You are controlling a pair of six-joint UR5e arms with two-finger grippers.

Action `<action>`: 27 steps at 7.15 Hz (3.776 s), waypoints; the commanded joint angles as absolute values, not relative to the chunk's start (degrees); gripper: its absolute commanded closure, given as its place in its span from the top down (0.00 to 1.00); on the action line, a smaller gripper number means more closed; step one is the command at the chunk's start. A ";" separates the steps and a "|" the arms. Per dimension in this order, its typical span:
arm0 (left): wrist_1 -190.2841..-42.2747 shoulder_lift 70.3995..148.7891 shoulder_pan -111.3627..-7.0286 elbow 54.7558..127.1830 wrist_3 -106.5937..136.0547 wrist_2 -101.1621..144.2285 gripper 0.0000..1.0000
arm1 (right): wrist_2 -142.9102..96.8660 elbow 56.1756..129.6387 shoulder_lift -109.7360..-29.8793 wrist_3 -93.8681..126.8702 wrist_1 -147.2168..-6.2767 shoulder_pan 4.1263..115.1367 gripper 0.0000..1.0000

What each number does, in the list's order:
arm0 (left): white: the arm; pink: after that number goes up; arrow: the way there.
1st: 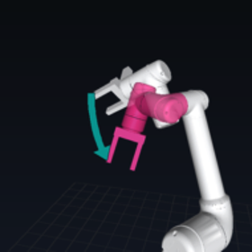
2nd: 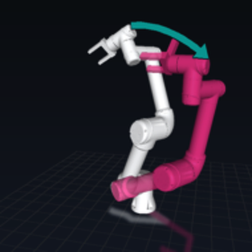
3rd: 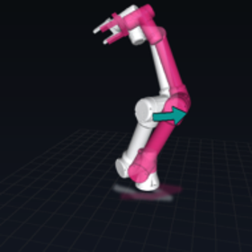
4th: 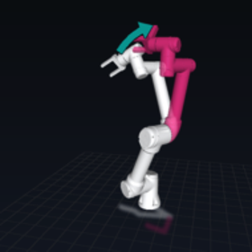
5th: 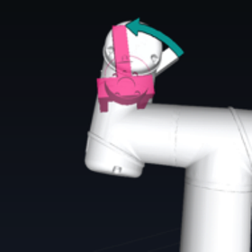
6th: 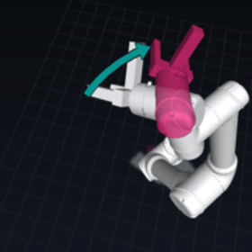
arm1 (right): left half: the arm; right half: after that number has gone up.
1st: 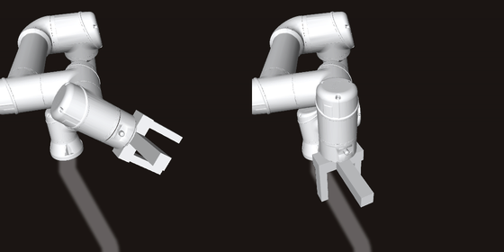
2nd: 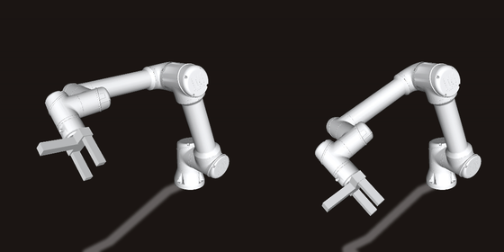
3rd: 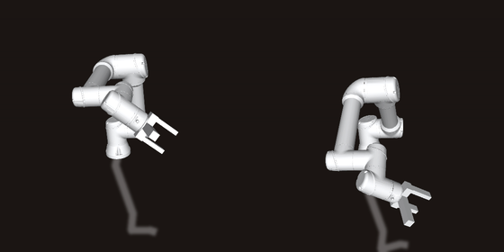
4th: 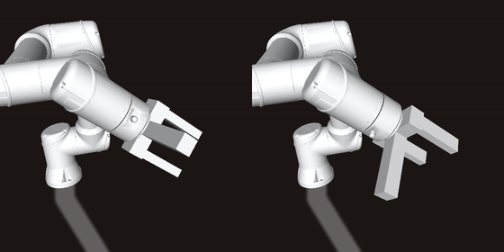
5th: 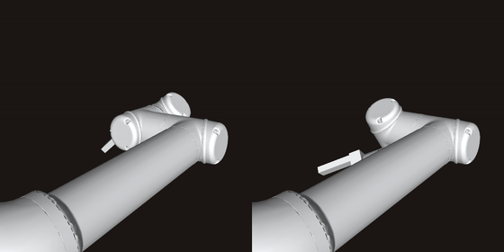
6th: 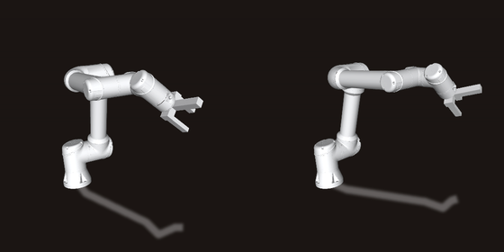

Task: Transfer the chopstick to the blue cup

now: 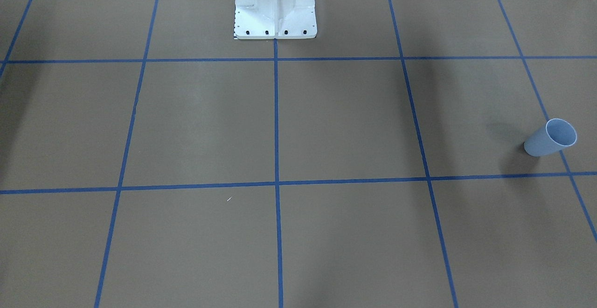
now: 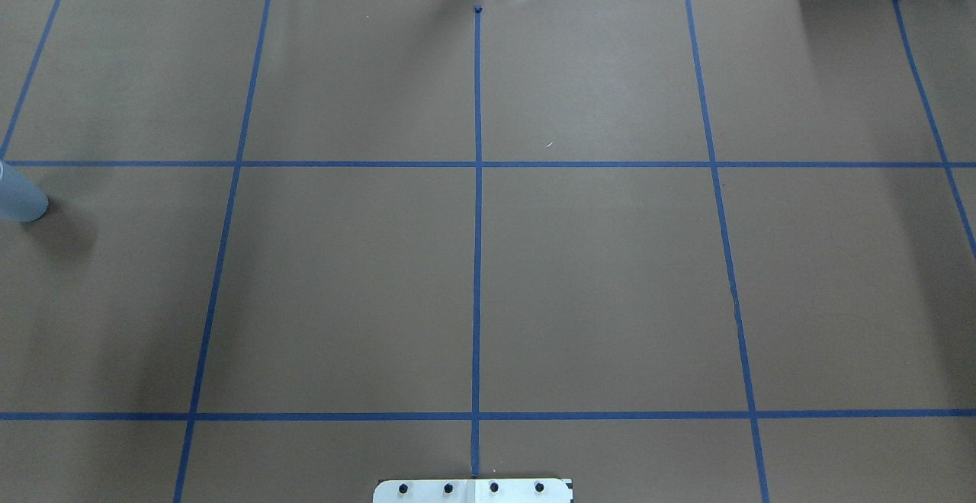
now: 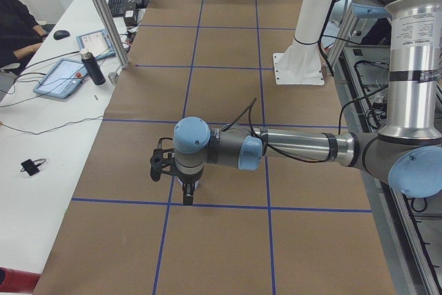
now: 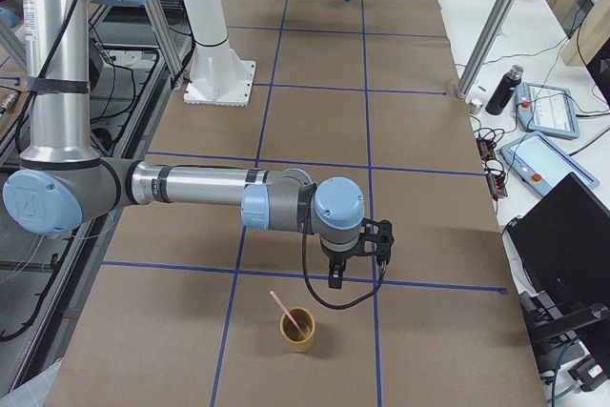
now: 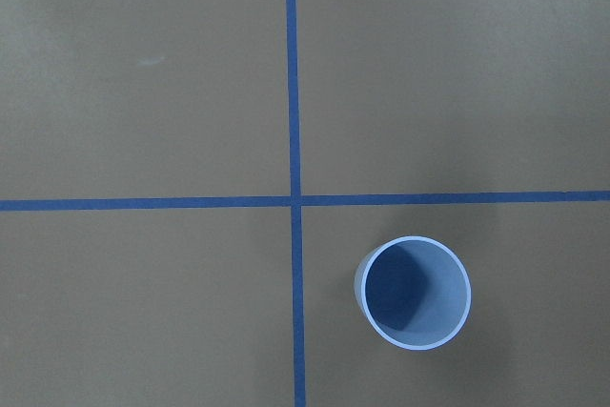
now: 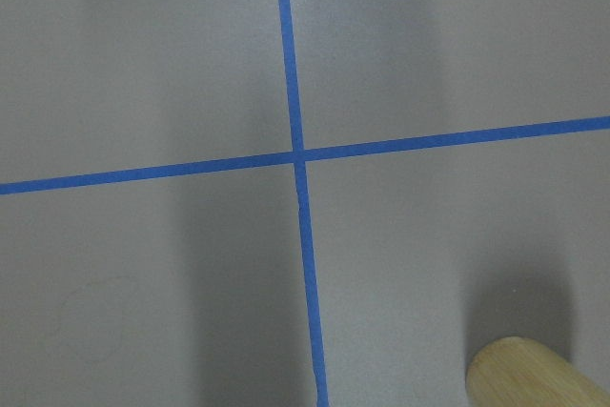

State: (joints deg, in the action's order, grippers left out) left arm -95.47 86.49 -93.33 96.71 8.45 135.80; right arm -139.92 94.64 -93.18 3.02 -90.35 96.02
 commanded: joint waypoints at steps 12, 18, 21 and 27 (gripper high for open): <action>-98.09 85.78 -89.57 96.68 9.31 135.70 0.98 | -137.90 95.54 -89.21 2.64 -90.44 94.31 1.00; -109.77 91.91 -79.64 86.68 22.92 135.26 0.98 | -138.34 95.80 -88.59 4.04 -90.62 93.25 1.00; -111.44 94.39 -79.11 81.92 23.03 135.18 0.98 | -138.78 95.71 -88.59 4.04 -90.79 92.99 1.00; -111.71 94.04 -75.85 79.29 22.68 135.18 0.93 | -139.92 95.28 -87.72 4.66 -91.14 92.02 1.00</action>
